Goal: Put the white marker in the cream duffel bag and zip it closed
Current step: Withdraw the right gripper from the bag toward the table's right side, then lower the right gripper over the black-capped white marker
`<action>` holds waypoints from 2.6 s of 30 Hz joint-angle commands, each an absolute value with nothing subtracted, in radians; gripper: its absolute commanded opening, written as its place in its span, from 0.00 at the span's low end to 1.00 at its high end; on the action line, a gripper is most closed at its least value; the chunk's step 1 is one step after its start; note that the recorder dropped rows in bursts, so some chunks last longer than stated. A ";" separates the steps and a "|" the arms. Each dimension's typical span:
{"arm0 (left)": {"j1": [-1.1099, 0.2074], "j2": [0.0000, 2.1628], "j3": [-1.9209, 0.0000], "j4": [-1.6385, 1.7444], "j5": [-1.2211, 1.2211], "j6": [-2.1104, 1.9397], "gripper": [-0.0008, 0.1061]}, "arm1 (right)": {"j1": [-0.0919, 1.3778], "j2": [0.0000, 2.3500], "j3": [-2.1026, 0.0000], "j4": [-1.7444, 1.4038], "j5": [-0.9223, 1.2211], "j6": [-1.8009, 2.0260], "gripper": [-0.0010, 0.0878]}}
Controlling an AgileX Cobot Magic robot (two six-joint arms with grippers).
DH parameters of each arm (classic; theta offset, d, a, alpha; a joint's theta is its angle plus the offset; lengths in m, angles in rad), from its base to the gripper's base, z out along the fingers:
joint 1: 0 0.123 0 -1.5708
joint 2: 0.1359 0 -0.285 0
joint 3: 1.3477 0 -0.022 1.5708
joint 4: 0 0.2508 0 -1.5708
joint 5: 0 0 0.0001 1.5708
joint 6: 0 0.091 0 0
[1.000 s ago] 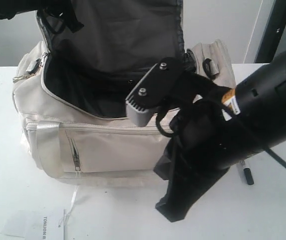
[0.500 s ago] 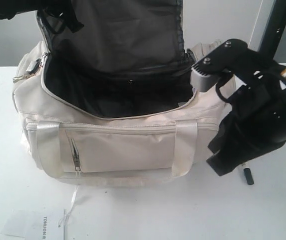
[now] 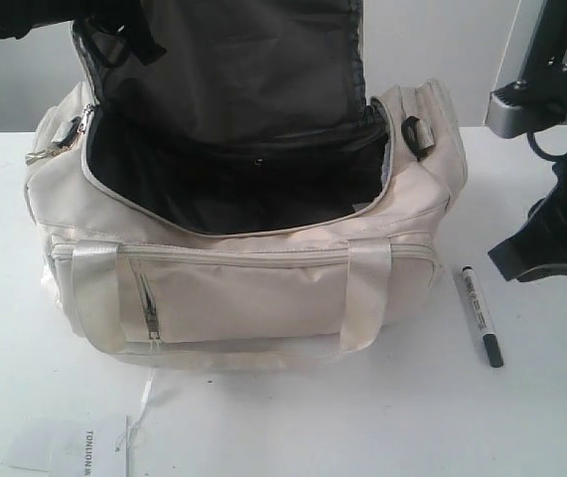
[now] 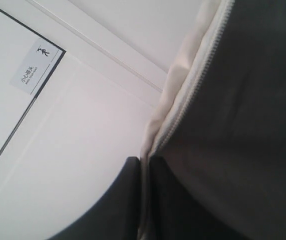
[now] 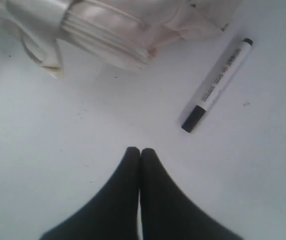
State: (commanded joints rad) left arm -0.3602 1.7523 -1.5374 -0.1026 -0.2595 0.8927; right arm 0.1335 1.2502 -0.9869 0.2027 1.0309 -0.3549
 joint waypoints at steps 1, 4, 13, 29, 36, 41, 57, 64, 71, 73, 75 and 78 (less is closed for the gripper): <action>-0.360 1.752 -1.537 -0.103 -0.259 0.893 0.13 | 0.113 1.267 -0.987 0.214 1.031 -0.355 0.01; -0.360 1.752 -1.537 -0.103 -0.259 0.893 0.13 | 0.063 1.321 -0.987 0.231 1.012 -0.344 0.01; -0.360 1.752 -1.537 -0.103 -0.259 0.893 0.13 | 0.041 1.430 -0.987 0.228 0.935 -0.302 0.35; -0.360 1.752 -1.537 -0.103 -0.259 0.893 0.13 | 0.060 1.583 -0.896 0.224 0.673 -0.284 0.51; -0.360 1.752 -1.537 -0.103 -0.259 0.893 0.13 | 0.102 1.656 -0.884 0.201 0.544 -0.224 0.51; -0.360 1.752 -1.537 -0.103 -0.259 0.893 0.13 | 0.102 1.722 -0.884 0.201 0.494 -0.223 0.52; -0.360 1.752 -1.537 -0.103 -0.259 0.893 0.13 | 0.102 1.773 -0.884 0.201 0.415 -0.223 0.51; -0.360 1.752 -1.537 -0.103 -0.259 0.893 0.13 | 0.102 1.775 -0.884 0.201 0.414 -0.223 0.51; -0.360 1.752 -1.537 -0.103 -0.259 0.893 0.13 | 0.102 1.796 -0.884 0.201 0.414 -0.223 0.49; -0.360 1.752 -1.537 -0.103 -0.259 0.893 0.13 | 0.102 1.809 -0.884 0.201 0.414 -0.223 0.48; -0.360 1.752 -1.537 -0.103 -0.259 0.893 0.13 | 0.102 1.816 -0.884 0.201 0.414 -0.223 0.48; -0.360 1.752 -1.537 -0.103 -0.259 0.893 0.13 | 0.102 1.820 -0.884 0.201 0.414 -0.223 0.46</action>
